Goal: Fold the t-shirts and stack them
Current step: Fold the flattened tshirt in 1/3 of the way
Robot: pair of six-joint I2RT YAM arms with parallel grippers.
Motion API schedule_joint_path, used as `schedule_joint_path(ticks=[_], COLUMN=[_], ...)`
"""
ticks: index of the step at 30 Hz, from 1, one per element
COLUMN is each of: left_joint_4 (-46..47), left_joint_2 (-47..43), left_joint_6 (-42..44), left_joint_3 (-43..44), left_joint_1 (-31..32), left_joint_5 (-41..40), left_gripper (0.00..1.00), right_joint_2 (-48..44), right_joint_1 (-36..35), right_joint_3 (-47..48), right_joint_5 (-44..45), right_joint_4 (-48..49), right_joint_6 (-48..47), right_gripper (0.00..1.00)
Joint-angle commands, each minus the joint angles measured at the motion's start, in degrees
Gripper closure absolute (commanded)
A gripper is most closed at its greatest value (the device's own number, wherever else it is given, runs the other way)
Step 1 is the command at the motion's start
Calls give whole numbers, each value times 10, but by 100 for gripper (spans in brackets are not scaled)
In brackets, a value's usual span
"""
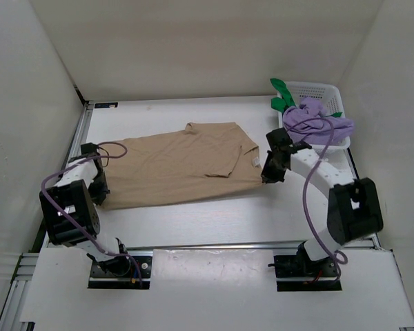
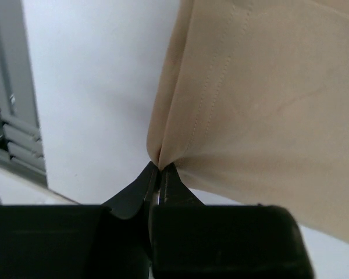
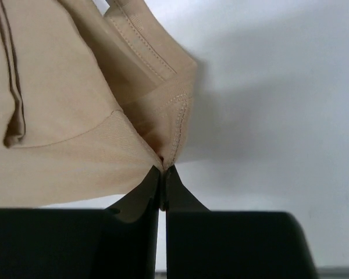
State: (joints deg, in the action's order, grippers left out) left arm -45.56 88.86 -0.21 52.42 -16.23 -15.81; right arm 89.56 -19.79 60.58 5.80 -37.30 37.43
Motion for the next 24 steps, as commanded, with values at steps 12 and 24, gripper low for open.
schedule_joint_path(ticks=[12,24], left_joint_4=[-19,-115], left_joint_2=[-97,-288], left_joint_6=[2,2], left_joint_3=[-106,-4], left_joint_1=[-6,192], left_joint_5=[-146,-115], left_gripper=[85,26], right_joint_2=[-179,-185], right_joint_1=[-87,-87], right_joint_3=[-246,-285], right_joint_5=[-64,-75], right_joint_4=[-80,-39], right_joint_6=[64,64], right_gripper=[100,100])
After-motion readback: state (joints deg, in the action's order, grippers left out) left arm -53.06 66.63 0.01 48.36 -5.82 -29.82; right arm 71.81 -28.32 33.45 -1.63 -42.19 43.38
